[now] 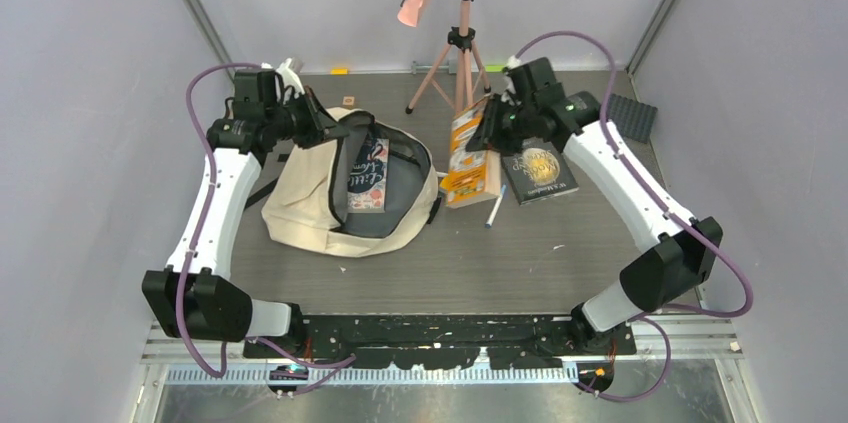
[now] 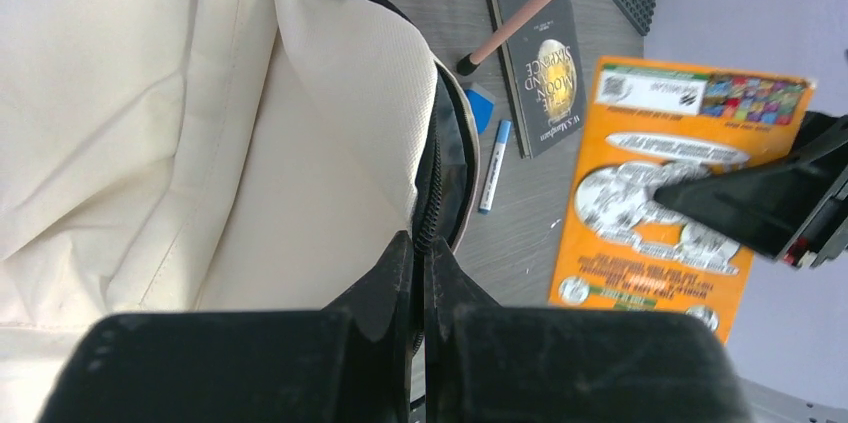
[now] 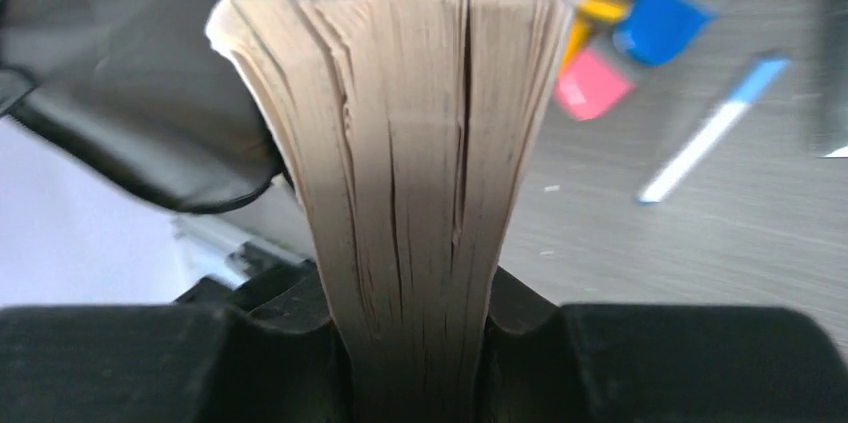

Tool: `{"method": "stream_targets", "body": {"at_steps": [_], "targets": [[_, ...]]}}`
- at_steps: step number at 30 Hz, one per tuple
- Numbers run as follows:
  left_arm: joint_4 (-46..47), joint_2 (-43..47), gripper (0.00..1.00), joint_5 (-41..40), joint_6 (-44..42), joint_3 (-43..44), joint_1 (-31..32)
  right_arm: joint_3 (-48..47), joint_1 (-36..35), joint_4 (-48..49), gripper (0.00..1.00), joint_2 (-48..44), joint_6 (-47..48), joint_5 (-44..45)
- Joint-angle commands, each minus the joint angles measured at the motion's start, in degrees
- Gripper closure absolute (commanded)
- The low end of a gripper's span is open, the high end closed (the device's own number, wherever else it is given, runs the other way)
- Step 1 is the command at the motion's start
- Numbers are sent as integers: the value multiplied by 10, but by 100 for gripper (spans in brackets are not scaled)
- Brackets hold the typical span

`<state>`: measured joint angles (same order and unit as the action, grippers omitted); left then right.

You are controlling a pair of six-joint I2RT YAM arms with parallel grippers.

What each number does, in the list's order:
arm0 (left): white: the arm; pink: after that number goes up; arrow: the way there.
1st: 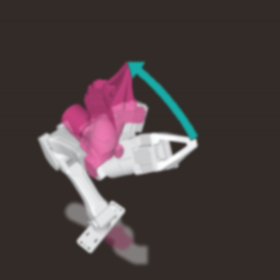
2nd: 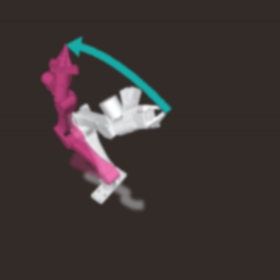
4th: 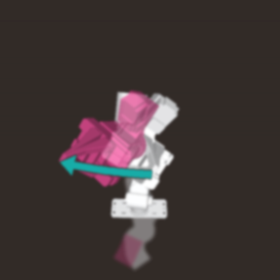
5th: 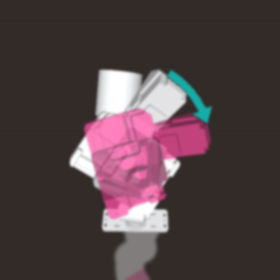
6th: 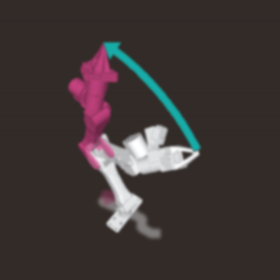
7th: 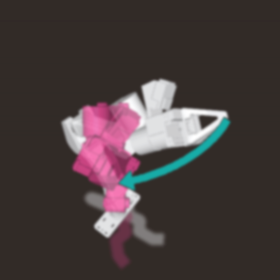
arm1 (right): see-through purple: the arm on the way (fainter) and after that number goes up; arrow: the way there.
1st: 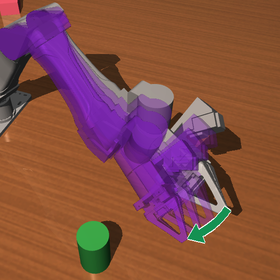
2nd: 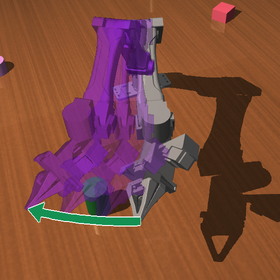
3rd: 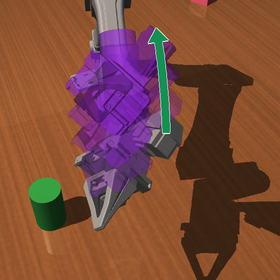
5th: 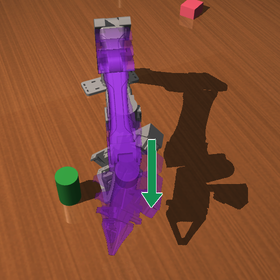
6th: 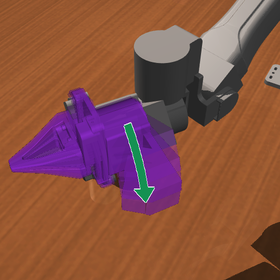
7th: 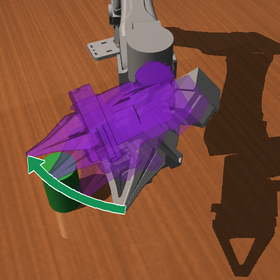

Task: Pack the student bag
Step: Place the book in the student bag.

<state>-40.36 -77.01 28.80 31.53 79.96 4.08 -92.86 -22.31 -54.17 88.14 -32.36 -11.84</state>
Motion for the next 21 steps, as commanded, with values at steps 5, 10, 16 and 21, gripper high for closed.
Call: {"method": "stream_targets", "body": {"at_steps": [5,10,16,21], "targets": [[-12,35,100,35,-22,30,-3,23,-117,208,99,40,-178,-70],[-8,42,100,37,-9,22,-3,-11,-154,262,99,117,-204,-49],[1,56,100,33,6,6,-3,-78,-180,297,99,230,-224,-34],[5,70,100,24,17,-10,-3,-147,-198,291,99,315,-228,-24]]}}
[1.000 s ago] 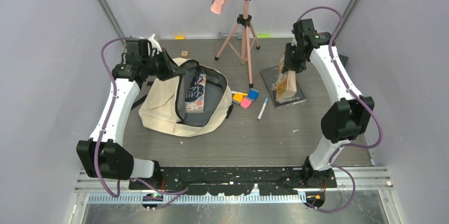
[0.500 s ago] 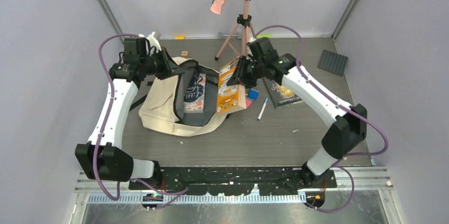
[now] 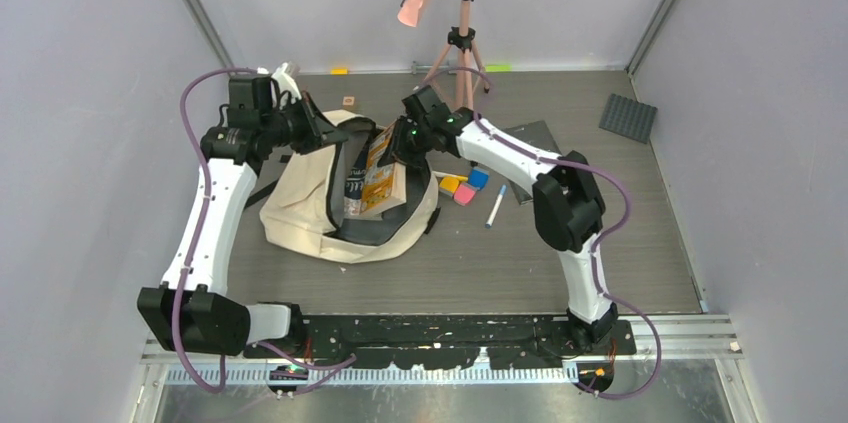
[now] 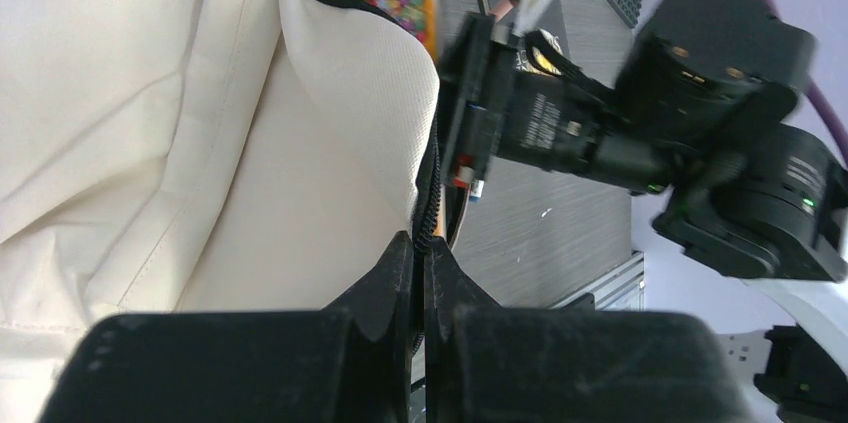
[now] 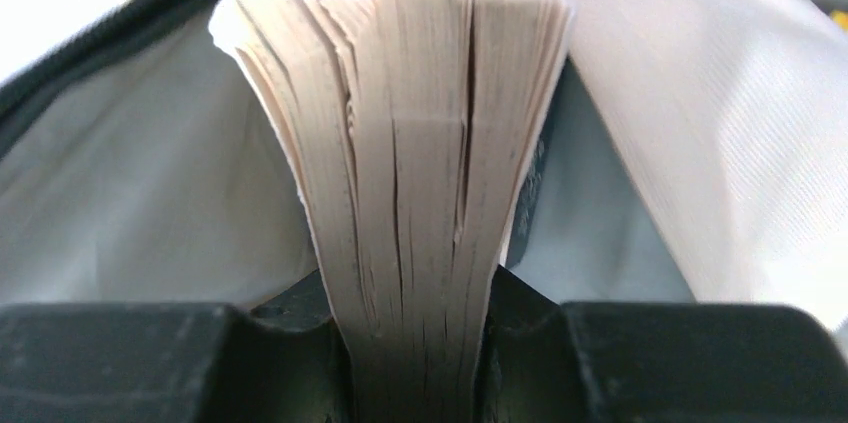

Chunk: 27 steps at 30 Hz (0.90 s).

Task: Pack the student bag
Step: Place the book in the student bag.

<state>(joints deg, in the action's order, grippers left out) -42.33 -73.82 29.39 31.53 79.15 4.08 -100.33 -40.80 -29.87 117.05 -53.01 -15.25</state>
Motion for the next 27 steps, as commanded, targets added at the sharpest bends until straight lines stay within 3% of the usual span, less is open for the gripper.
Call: {"method": "stream_targets", "body": {"at_steps": [1,6,12,16,27], "targets": [[26,40,100,18,18,-5,-3,-77,-18,48,99,33,-24,14],[26,44,100,16,21,-13,-3,-80,-36,61,99,69,-33,56],[28,45,100,15,23,-15,-3,-53,-44,14,65,88,10,136],[27,44,100,14,21,-16,-3,-32,-44,5,49,78,42,146],[16,46,100,13,10,-18,-3,-53,-44,-63,41,101,63,140]]}}
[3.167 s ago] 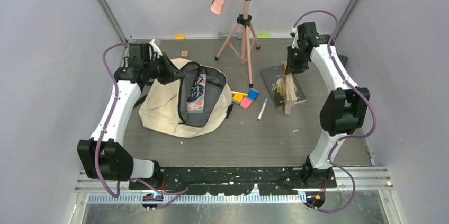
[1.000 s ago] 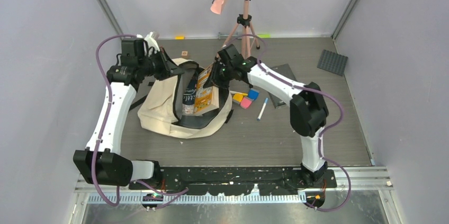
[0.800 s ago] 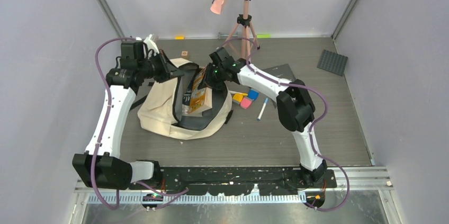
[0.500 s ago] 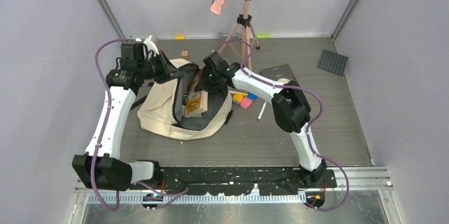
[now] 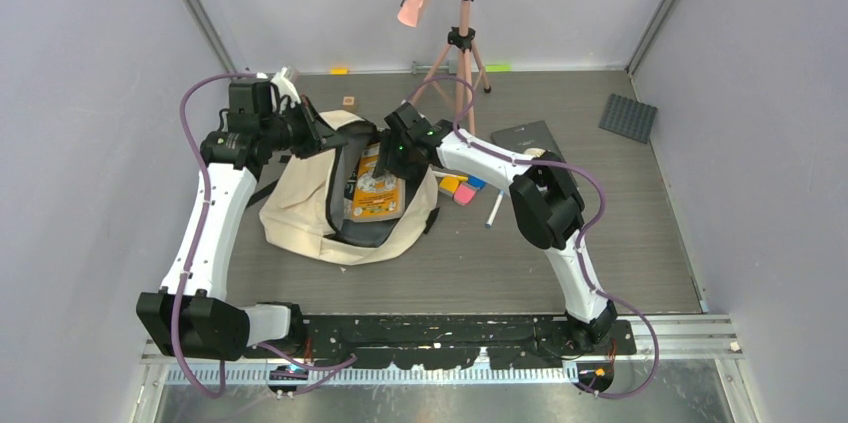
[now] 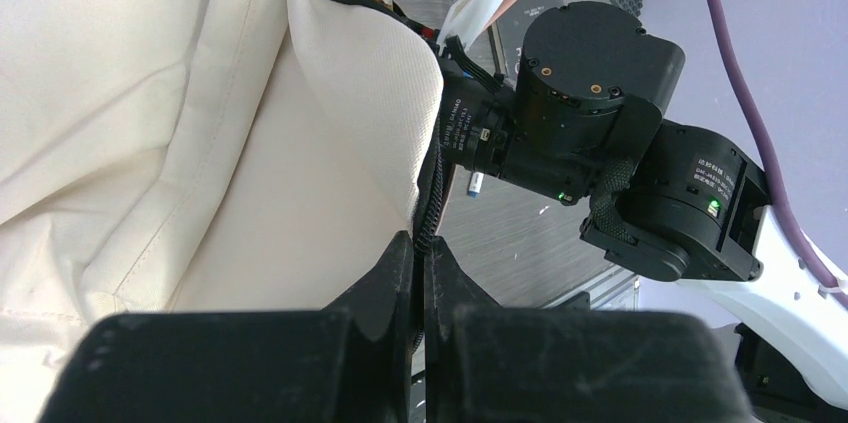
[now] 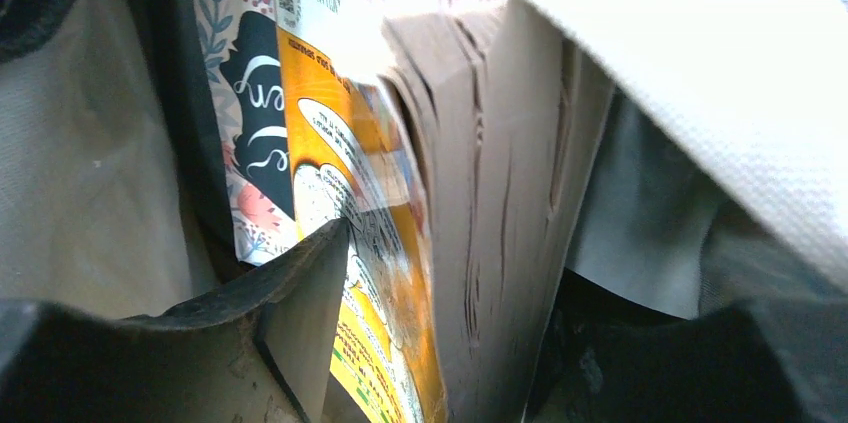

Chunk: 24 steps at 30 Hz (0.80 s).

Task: Pack the student bag
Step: Place the book in the student bag.

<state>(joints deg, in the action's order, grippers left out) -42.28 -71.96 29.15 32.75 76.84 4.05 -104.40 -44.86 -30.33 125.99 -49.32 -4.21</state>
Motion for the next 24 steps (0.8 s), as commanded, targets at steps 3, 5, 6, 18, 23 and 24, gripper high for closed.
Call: {"method": "stream_targets", "body": {"at_steps": [3,5,6,18,23,24], "targets": [[16,29,100,17,-2,2,-4,-6,-3,-60,41,14,25,19],[17,29,100,18,-1,1,-3,2,-3,-36,43,20,12,-9],[18,29,100,19,-1,1,-3,3,-4,-23,45,23,6,-18],[31,27,100,27,8,-5,-3,-149,-38,-26,43,123,-3,-1],[27,28,100,23,3,-2,-3,-84,-38,-45,28,72,36,63],[27,27,100,22,2,-2,-3,-71,-37,-39,27,51,45,72]]}}
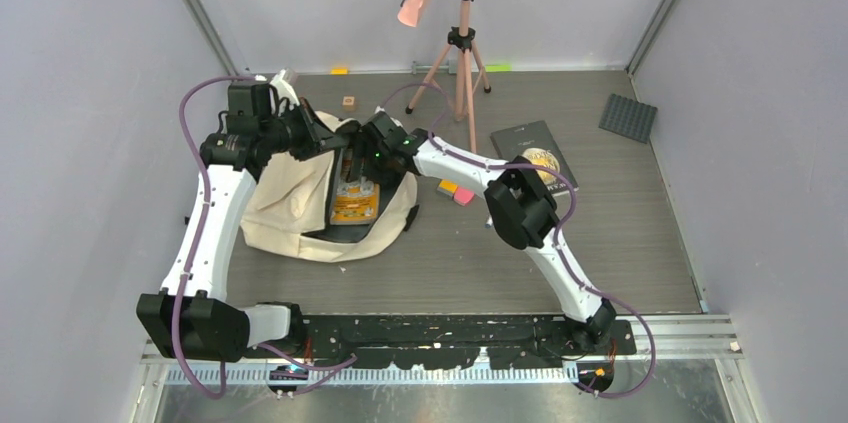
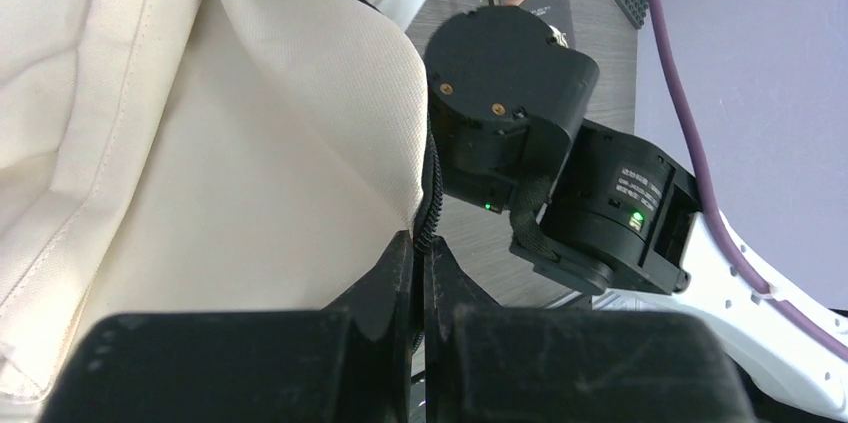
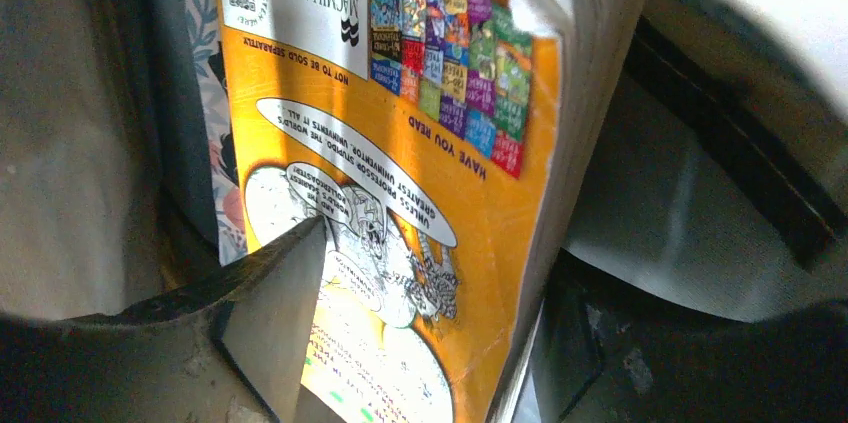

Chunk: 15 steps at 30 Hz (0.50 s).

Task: Pack the student bag
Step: Place the book in the student bag.

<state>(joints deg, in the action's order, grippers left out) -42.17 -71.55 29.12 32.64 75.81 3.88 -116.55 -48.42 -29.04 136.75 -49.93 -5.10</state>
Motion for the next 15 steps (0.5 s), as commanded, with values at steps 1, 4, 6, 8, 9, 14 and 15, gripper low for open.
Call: {"method": "stream_targets", "body": {"at_steps": [1,4,6,8,9,14,15], "targets": [[25,24,100,21,3,8,-1,70,0,-49,26,-67,54,85],[25,24,100,20,3,8,-1,88,4,-52,26,-101,69,101],[25,24,100,20,3,9,-2,93,6,-57,26,-111,71,101],[25,24,100,20,3,9,-1,102,9,-58,28,-113,66,89],[26,23,100,20,3,9,-1,104,11,-58,30,-111,64,77],[21,25,100,19,-2,8,-1,104,12,-40,30,-87,60,12],[21,25,100,19,-1,7,-1,102,12,-27,30,-76,56,-18]]}}
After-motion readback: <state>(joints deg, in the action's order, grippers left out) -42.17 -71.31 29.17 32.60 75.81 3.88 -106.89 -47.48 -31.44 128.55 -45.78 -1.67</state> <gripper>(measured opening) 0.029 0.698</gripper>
